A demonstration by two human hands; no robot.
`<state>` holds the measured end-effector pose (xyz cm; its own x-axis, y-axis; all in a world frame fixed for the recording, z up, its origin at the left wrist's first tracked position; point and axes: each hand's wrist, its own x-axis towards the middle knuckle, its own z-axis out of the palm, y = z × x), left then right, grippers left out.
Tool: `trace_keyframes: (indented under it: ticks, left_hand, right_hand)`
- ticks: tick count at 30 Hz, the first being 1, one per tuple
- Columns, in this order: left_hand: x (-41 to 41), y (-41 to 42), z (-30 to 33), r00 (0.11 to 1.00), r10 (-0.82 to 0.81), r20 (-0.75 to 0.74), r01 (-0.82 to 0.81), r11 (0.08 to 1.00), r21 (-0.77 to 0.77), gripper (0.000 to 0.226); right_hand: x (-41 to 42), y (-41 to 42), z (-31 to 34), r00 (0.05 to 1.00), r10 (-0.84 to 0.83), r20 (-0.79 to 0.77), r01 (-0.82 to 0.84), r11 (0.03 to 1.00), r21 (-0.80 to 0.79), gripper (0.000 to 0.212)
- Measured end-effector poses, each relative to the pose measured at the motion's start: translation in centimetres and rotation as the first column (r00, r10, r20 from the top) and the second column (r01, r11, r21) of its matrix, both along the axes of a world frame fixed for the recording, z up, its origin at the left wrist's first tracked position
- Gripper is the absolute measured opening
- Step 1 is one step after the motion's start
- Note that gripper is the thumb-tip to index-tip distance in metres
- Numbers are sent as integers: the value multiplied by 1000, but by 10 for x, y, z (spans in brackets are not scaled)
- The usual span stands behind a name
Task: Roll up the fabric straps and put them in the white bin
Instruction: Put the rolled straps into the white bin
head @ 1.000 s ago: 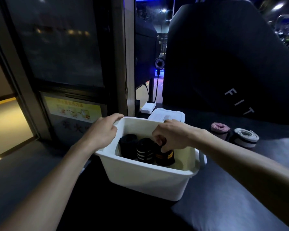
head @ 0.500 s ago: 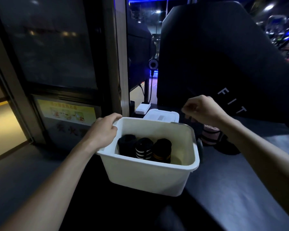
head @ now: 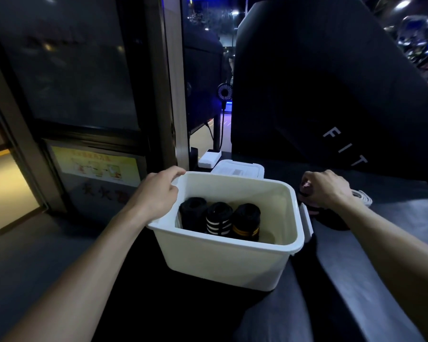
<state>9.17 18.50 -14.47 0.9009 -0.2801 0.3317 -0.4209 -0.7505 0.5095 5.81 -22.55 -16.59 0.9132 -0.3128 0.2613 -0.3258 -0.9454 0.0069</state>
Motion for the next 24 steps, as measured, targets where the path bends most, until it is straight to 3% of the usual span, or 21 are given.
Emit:
trace_keyframes:
  ticks: [4, 7, 9, 12, 14, 18, 24]
  left_hand:
    - [1, 1, 1, 1000, -6, 5, 6, 1000, 8, 53]
    - [1, 1, 0, 1000, -7, 0, 7, 1000, -8, 51]
    - [2, 1, -1, 1000, -4, -9, 3, 999, -43, 49]
    - [3, 3, -2, 1000, -15, -23, 12, 995, -102, 48]
    - [5, 5, -2, 999, -32, -37, 26, 988, -151, 47]
    - [8, 6, -4, 998, -31, -62, 18, 981, -191, 39]
    - [8, 6, -6, 997, -20, -73, 1, 968, -252, 41]
  right_hand:
    - [-8, 15, 36, 970, 164, 178, -197, 963, 184, 27]
    - [-19, 52, 91, 842, 349, 412, -459, 864, 206, 33]
    - [-33, 89, 126, 738, 503, 451, -629, 755, 186, 38]
    - [-51, 151, 142, 617, 720, 317, -787, 572, 230, 40]
    - [-53, 186, 131, 576, 803, 154, -809, 532, 252, 42]
    - [-38, 234, 96, 578, 810, -99, -791, 586, 176, 44]
    - [-8, 259, 65, 604, 765, -223, -747, 641, 179, 40]
